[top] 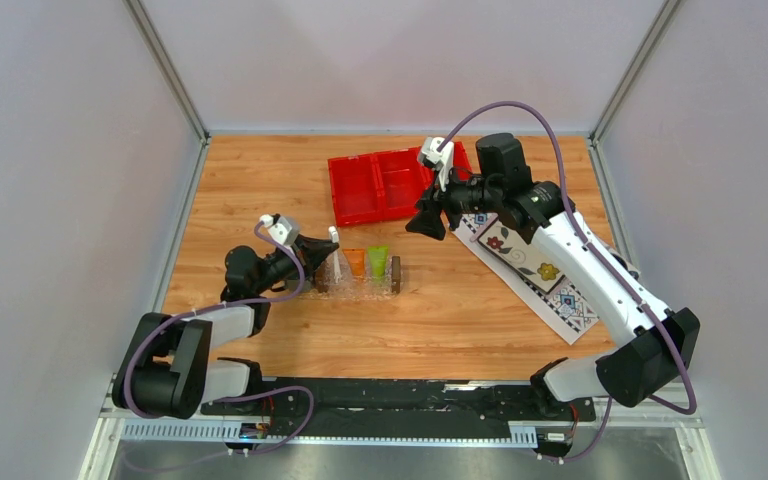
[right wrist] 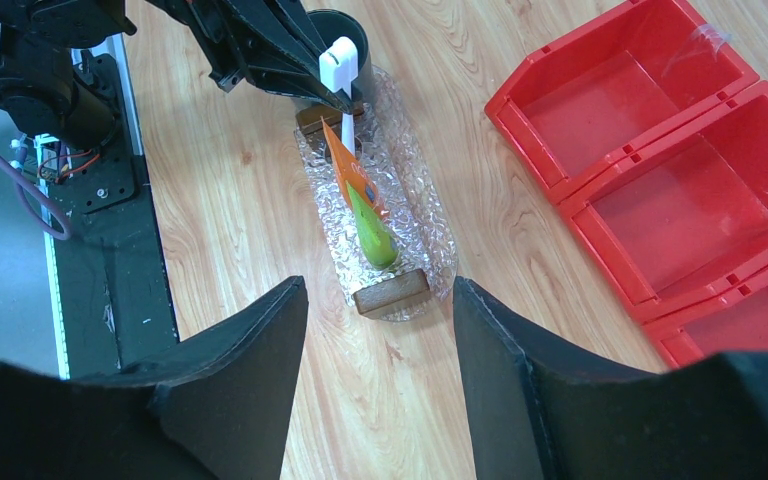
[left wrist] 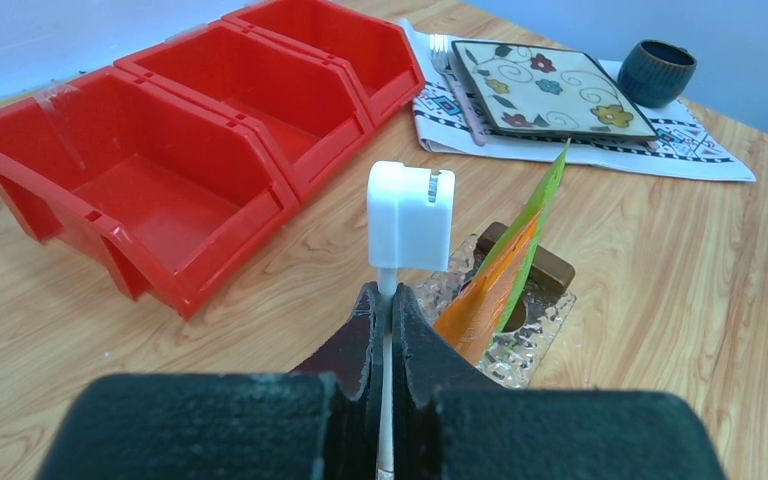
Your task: Prepare toiletry sets of a toothbrush and toothpaste on the tray
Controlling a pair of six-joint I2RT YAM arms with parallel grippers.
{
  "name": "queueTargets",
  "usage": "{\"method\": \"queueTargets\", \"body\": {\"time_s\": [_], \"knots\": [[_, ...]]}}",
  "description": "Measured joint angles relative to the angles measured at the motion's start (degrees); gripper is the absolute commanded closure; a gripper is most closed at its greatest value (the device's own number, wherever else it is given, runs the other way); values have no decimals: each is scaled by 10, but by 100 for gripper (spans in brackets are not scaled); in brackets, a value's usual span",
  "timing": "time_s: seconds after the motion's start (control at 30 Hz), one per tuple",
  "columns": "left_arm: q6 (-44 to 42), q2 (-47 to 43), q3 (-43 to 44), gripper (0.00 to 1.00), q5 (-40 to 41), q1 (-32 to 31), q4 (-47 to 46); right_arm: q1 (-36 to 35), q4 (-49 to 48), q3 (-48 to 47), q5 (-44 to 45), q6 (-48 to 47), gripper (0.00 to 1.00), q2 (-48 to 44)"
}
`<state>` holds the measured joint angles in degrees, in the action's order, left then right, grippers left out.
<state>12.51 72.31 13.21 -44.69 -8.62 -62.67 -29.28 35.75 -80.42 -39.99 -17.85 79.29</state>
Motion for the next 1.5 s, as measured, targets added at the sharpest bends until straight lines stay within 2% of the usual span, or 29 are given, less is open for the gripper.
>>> {"method": "queueTargets", "body": {"time_s": [0.37, 1.43, 1.5], "knots": [[7, 12, -6, 100, 4, 0, -32, 0, 0, 0, 0, 0, 41, 0], [-4, 12, -8, 100, -1, 0, -22, 0, 0, 6, -1, -1, 41, -2], [-7, 12, -8, 97, -3, 0, -21, 0, 0, 7, -1, -1, 41, -3]]}}
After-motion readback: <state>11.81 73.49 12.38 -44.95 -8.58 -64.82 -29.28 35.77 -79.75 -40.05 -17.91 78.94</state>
